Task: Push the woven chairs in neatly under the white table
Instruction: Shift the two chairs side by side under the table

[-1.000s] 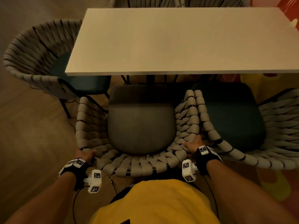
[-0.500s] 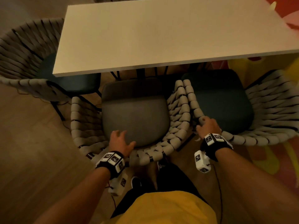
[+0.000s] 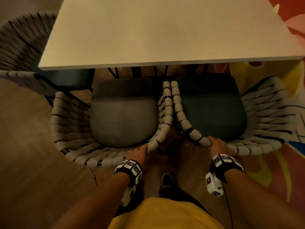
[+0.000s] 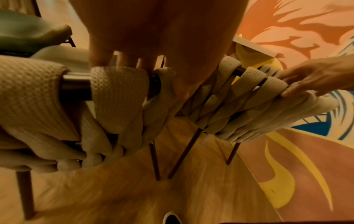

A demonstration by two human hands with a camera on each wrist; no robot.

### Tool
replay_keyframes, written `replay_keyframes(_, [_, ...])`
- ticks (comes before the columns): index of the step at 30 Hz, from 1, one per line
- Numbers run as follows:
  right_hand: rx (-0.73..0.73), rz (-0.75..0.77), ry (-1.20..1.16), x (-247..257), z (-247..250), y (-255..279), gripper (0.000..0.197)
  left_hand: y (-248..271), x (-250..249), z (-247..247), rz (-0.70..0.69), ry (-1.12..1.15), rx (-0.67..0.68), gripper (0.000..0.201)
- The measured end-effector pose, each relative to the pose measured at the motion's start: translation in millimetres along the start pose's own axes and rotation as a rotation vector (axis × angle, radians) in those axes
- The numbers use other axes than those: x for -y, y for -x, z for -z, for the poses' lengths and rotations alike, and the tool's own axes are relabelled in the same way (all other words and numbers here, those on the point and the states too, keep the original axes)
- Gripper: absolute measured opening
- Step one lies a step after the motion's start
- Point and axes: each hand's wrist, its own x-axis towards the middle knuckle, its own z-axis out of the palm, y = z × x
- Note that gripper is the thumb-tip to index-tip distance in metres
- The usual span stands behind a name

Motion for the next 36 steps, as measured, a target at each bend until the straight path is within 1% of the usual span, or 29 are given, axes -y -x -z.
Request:
replay_keyframes(4, [-0.052,0.069,0.006,-7.2,-1.1,-5.7,0.053,-0.3,-12.2,-0.4,0.054,-0.019,-0.01,0.051])
replay_keyframes(6, [-0.077,0.098,0.021,-13.2,4.0,-12.1,0.051,0.9,-14.1,0.0,0.067,-0.042,-0.01,0.049])
replay_keyframes(9, [-0.071,0.104,0.013,-21.4,13.2,-21.8,0.046,3.7,-16.4,0.7,0.078,-0.042,-0.023,0.05])
replay_keyframes(12, [-0.067,0.094,0.038,-23.5,14.8,-26.6,0.045,7.0,-18.5,3.5,0.086,-0.018,-0.022,0.05])
replay_keyframes(16, [-0.081,0.086,0.069,-26.4,9.5,-26.1,0.054,10.7,-21.5,5.3,0.096,-0.016,-0.037,0.049])
replay_keyframes(23, [-0.056,0.076,0.137,-25.9,-3.9,-19.1,0.058,8.6,-19.4,6.4,0.096,0.007,-0.028,0.049])
replay_keyframes(28, [-0.069,0.043,0.187,-27.0,8.7,-23.2,0.061,6.4,-17.6,6.3,0.087,0.012,-0.032,0.048])
replay_keyframes(32, [-0.074,0.043,0.193,-30.0,16.8,-23.8,0.06,4.4,-15.9,6.8,0.082,0.029,-0.031,0.047])
replay_keyframes(36, [-0.052,0.044,0.199,-23.9,6.2,-16.9,0.055,2.8,-13.6,6.2,0.079,0.037,-0.03,0.049])
